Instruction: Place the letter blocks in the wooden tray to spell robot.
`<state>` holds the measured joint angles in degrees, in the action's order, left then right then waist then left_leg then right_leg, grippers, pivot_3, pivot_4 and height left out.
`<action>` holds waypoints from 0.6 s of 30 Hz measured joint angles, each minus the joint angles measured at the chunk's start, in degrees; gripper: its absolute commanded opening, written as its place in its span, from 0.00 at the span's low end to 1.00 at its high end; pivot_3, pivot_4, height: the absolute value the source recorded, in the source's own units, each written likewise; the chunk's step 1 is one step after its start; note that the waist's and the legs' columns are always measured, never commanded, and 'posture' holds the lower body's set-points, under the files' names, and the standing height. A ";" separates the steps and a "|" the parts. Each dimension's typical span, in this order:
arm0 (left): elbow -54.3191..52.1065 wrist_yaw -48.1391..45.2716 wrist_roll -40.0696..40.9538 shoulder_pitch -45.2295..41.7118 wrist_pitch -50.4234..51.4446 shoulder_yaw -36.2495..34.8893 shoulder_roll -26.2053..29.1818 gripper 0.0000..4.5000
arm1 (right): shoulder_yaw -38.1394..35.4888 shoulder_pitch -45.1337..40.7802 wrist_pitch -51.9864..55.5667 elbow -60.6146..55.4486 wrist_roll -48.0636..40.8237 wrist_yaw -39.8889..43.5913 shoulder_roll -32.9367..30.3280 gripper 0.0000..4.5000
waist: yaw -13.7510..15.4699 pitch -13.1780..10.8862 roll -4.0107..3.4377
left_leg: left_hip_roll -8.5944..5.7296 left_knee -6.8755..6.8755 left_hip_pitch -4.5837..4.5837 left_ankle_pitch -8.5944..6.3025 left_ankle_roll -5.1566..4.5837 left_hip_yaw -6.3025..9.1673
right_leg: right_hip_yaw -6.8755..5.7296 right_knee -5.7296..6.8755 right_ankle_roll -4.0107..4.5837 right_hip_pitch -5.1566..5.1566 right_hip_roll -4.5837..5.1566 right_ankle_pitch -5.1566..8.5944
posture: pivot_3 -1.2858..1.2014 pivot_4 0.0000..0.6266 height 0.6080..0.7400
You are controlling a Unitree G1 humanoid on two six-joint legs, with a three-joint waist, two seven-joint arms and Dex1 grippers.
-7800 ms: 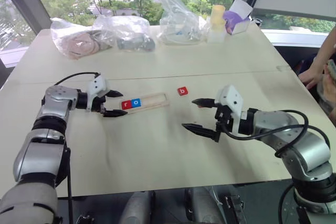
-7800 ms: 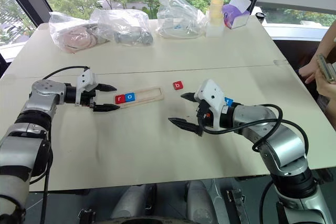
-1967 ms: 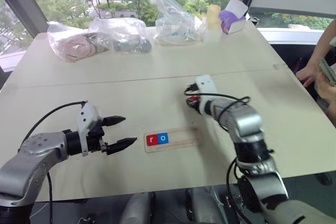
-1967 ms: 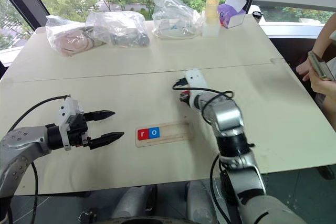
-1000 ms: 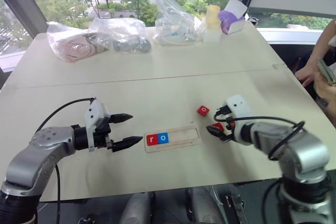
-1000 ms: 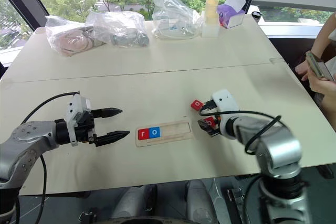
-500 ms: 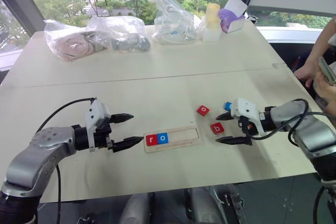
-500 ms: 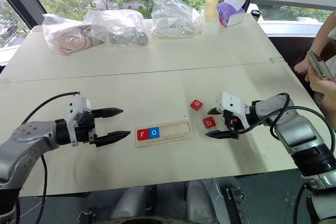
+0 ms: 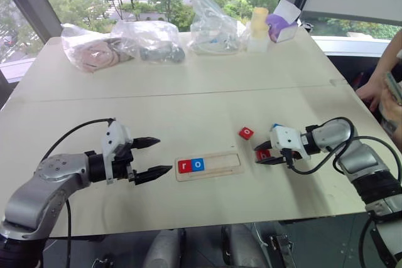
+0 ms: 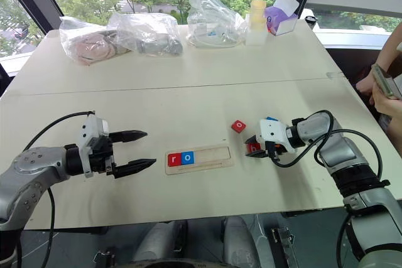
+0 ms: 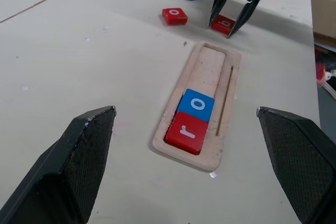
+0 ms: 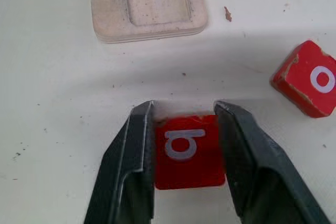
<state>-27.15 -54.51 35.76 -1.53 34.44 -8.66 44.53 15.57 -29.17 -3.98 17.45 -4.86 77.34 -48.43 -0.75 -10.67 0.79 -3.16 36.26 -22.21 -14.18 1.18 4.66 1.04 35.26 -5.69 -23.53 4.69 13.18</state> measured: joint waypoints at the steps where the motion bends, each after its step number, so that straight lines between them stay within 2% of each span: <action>1: 0.00 0.01 0.00 0.00 0.01 0.00 0.00 1.00 | -0.11 0.01 0.17 -0.08 0.00 0.08 0.01 0.25 | 0.00 0.00 0.00 | 0.00 0.00 0.00 0.00 0.00 0.00 | 0.00 0.00 0.00 0.00 0.00 0.00 | 0.52 0.24 1.00; 5: 0.01 0.02 0.00 -0.04 0.03 -0.01 0.09 1.00 | -0.39 0.16 4.47 -3.25 -0.58 0.02 0.18 0.25 | 0.04 -0.01 -0.02 | 0.00 -0.01 -0.02 0.00 0.00 0.01 | 0.00 0.00 0.00 -0.04 0.00 0.00 | 0.52 0.24 1.00; 11: 0.01 0.85 -0.02 -1.03 0.04 0.03 -0.18 1.00 | -0.56 0.12 15.16 -15.55 -4.87 -0.06 2.54 0.25 | 0.17 -0.03 -0.05 | 0.02 -0.04 -0.15 0.00 0.00 0.03 | 0.00 -0.01 0.00 -0.18 0.00 0.00 | 0.52 0.24 1.00; 18: 0.01 1.49 -0.05 -1.02 0.02 0.05 -0.23 1.00 | 1.52 0.17 11.52 -10.92 -0.37 -0.51 2.52 0.25 | 0.13 -0.04 -0.04 | -0.04 -0.02 -0.18 0.00 0.00 0.01 | -0.02 -0.04 -0.01 -0.18 0.05 -0.01 | 0.52 0.24 1.00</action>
<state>-27.14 -53.01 35.71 -2.56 34.46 -8.61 44.29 17.09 -29.00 7.54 6.53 -5.23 76.84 -45.91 -0.63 -10.71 0.75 -3.20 36.24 -22.39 -14.18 1.18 4.67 1.02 35.21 -5.70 -23.71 4.74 13.17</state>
